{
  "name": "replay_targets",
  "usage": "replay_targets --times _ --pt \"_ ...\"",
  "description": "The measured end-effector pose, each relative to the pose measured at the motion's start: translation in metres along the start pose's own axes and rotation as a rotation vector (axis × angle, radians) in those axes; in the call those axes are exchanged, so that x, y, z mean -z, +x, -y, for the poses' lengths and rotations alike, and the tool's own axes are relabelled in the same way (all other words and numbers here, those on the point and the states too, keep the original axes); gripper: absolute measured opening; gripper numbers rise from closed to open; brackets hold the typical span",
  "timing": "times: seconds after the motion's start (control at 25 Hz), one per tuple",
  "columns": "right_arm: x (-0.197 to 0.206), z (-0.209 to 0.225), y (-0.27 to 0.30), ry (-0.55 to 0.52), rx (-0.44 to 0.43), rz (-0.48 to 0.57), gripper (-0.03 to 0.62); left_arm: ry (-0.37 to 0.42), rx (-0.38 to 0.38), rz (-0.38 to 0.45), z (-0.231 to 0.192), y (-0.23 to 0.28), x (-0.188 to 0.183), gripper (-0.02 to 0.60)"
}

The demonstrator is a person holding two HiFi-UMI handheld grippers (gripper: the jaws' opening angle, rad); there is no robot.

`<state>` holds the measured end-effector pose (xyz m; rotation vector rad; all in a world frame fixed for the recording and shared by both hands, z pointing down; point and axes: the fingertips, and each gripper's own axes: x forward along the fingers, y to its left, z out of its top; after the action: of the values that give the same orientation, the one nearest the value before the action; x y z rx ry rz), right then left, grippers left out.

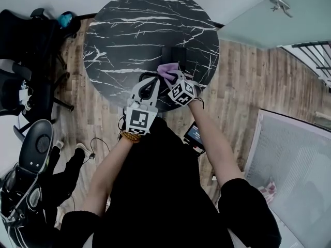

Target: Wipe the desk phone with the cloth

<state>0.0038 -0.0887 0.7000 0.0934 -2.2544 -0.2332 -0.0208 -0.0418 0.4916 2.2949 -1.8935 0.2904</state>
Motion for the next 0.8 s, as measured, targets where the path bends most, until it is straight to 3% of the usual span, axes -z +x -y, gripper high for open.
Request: replay_targets --times 0.8 --pt "0.015 -0.03 -0.001 0.057 -0.055 -0.016 0.081 0.014 0.009 -0.009 0.007 -0.006 0.003 0.014"
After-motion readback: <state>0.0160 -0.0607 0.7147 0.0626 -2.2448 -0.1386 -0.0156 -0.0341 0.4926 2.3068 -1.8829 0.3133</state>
